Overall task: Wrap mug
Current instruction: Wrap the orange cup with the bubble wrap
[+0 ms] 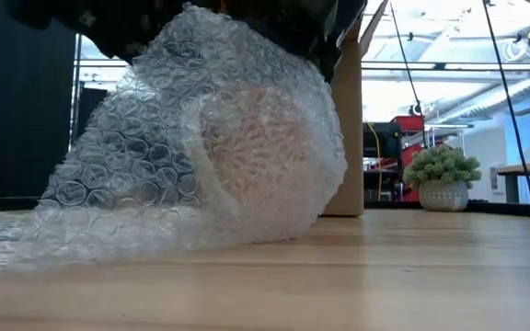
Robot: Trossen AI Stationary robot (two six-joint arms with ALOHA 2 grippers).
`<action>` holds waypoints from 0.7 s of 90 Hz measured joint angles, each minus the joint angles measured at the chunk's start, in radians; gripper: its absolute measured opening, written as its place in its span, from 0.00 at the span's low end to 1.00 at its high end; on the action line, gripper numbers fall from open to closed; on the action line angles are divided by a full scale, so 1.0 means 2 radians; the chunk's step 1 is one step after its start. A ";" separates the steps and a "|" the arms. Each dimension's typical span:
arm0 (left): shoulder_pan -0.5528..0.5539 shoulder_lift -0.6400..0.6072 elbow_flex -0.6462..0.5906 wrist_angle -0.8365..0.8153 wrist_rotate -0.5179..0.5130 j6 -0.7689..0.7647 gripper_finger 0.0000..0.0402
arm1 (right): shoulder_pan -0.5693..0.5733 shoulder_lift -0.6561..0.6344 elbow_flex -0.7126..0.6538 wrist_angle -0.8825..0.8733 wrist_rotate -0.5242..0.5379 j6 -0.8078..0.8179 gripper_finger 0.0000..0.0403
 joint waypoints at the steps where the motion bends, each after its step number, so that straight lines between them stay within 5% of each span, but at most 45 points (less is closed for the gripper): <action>1: 0.000 0.000 0.000 0.000 0.000 0.000 0.56 | 0.000 0.000 0.000 0.000 0.000 0.000 0.41; 32: 0.000 0.001 0.000 -0.003 0.000 0.004 0.56 | -0.002 -0.004 0.004 0.012 -0.006 -0.001 0.42; 63: 0.000 0.002 0.001 -0.006 0.007 0.000 0.56 | -0.001 -0.044 0.065 -0.103 -0.016 -0.003 0.57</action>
